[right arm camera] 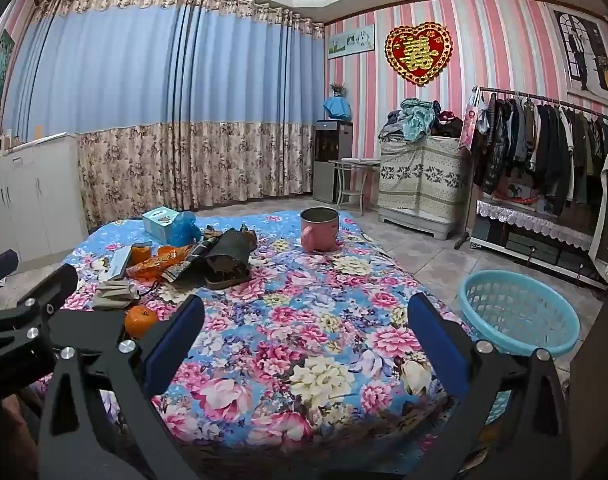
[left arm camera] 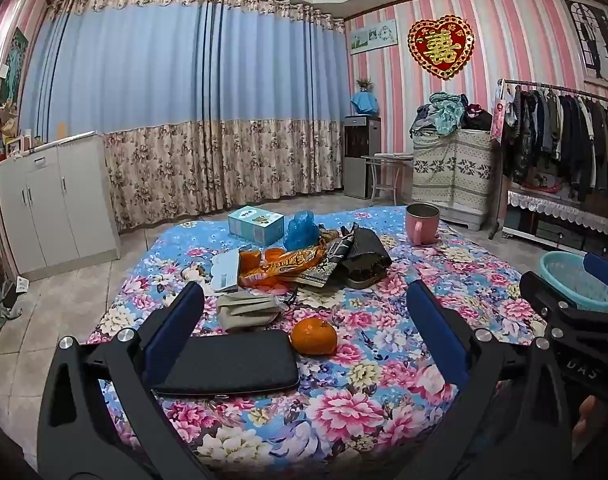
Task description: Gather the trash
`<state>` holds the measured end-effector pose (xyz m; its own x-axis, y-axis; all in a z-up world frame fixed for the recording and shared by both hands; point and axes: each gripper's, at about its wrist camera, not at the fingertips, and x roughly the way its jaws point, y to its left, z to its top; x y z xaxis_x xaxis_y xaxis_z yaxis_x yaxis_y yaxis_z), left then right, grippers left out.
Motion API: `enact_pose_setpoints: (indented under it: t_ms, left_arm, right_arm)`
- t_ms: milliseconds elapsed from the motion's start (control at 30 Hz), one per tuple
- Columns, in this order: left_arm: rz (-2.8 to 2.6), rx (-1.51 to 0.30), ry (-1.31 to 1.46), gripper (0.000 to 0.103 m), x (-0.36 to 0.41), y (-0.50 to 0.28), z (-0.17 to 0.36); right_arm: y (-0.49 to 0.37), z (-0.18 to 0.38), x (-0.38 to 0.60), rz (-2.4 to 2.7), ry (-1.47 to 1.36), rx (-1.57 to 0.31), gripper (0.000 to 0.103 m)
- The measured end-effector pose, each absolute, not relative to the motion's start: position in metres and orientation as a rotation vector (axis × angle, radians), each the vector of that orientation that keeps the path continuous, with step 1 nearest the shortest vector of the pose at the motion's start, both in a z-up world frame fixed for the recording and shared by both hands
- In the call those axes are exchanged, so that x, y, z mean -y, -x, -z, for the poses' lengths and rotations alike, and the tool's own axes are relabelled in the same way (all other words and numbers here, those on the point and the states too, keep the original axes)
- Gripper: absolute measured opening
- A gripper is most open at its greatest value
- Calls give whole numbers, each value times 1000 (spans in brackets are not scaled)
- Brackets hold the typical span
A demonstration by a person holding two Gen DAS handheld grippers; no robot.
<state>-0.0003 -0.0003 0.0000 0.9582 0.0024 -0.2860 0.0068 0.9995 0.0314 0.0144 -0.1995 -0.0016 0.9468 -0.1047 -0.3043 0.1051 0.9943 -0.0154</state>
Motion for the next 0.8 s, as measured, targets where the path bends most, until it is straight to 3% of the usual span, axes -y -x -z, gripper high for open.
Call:
enact_pose_setpoints:
  t_ms: [800]
  left_arm:
    - [-4,-293,-31,98,-8,-4,0]
  right_arm:
    - [-13,3,203,107,1,-312,99]
